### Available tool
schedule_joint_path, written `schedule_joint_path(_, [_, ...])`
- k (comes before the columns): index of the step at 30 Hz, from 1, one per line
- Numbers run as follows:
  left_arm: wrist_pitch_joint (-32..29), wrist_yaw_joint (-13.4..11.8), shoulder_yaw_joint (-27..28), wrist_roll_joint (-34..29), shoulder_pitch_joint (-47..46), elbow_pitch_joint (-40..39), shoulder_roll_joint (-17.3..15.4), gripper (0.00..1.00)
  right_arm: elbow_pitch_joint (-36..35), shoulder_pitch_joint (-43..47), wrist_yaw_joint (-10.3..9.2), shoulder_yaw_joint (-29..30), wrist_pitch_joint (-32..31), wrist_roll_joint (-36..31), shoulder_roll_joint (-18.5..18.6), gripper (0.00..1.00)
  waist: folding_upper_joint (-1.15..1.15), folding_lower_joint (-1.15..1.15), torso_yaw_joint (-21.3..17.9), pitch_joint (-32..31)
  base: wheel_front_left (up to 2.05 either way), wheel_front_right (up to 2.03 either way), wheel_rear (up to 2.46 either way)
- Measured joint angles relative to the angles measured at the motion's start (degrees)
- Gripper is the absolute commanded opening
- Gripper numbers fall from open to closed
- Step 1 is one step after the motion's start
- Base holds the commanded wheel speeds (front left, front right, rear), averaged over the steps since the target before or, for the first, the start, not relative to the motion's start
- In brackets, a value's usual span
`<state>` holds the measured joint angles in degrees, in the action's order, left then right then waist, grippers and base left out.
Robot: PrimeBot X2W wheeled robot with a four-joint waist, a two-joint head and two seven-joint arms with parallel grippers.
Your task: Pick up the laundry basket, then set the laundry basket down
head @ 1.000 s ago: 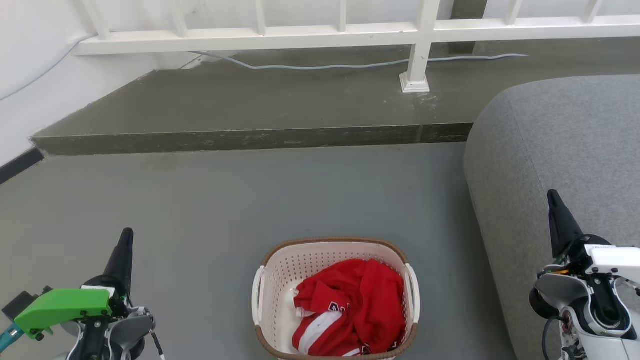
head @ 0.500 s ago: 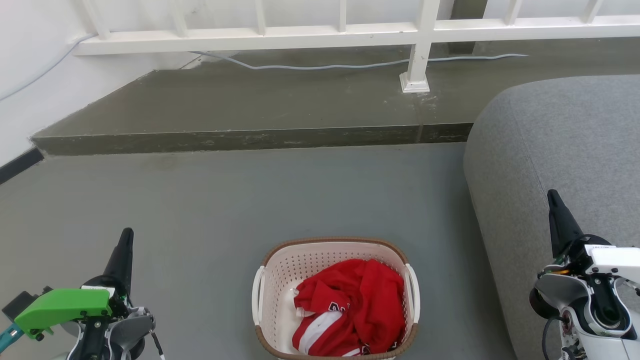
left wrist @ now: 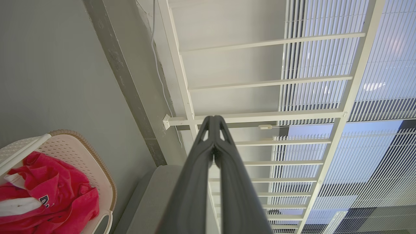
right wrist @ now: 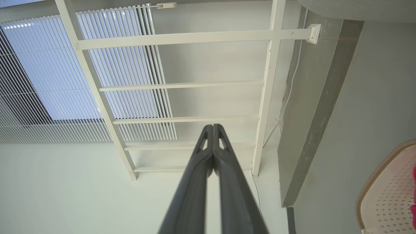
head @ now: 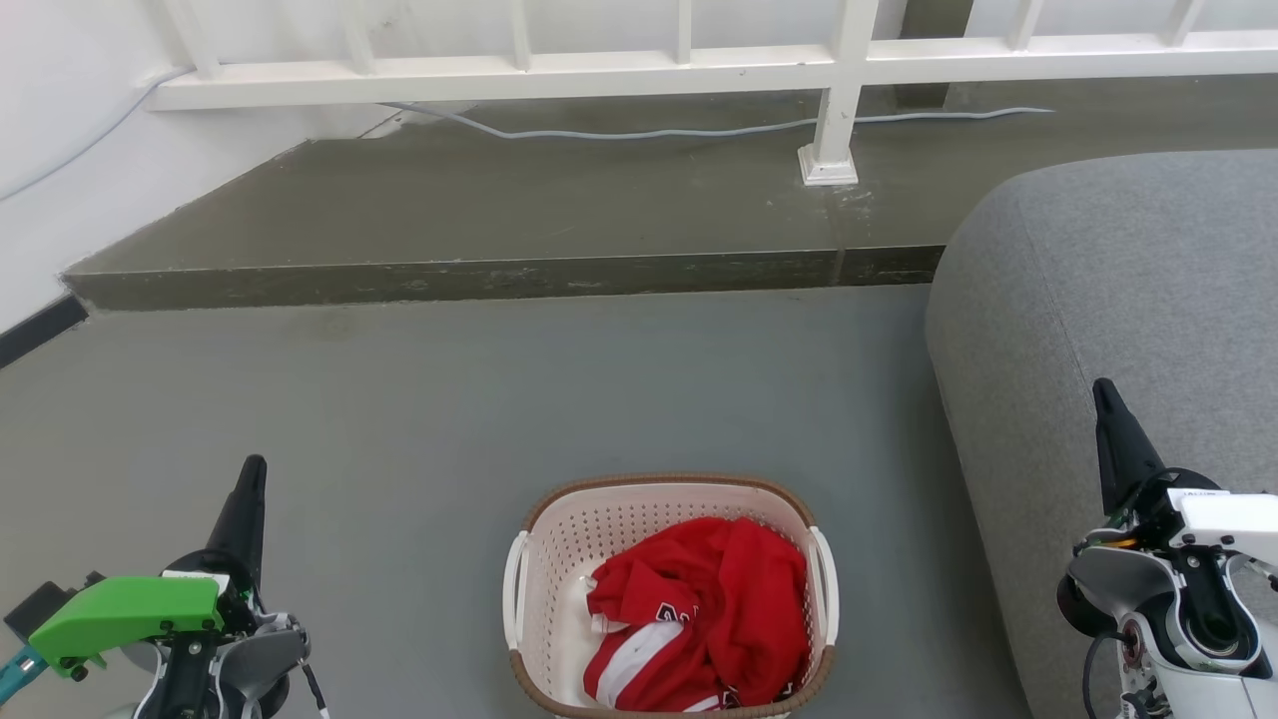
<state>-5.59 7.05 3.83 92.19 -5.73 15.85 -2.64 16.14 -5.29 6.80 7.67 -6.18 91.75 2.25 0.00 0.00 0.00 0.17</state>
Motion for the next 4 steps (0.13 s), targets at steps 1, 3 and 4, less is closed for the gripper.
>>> schedule_joint_path(1, [0.0,0.0,0.0,0.0,0.0,0.0,0.0,0.0,0.0,0.0,0.0,0.0,0.0,0.0,0.0,0.0,0.0,0.0,0.0,0.0,0.0,0.0,0.0])
schedule_joint_path(3, [0.0,0.0,0.0,0.0,0.0,0.0,0.0,0.0,0.0,0.0,0.0,0.0,0.0,0.0,0.0,0.0,0.0,0.0,0.0,0.0,0.0,0.0,0.0])
schedule_joint_path(4, [0.0,0.0,0.0,0.0,0.0,0.0,0.0,0.0,0.0,0.0,0.0,0.0,0.0,0.0,0.0,0.0,0.0,0.0,0.0,0.0,0.0,0.0,0.0])
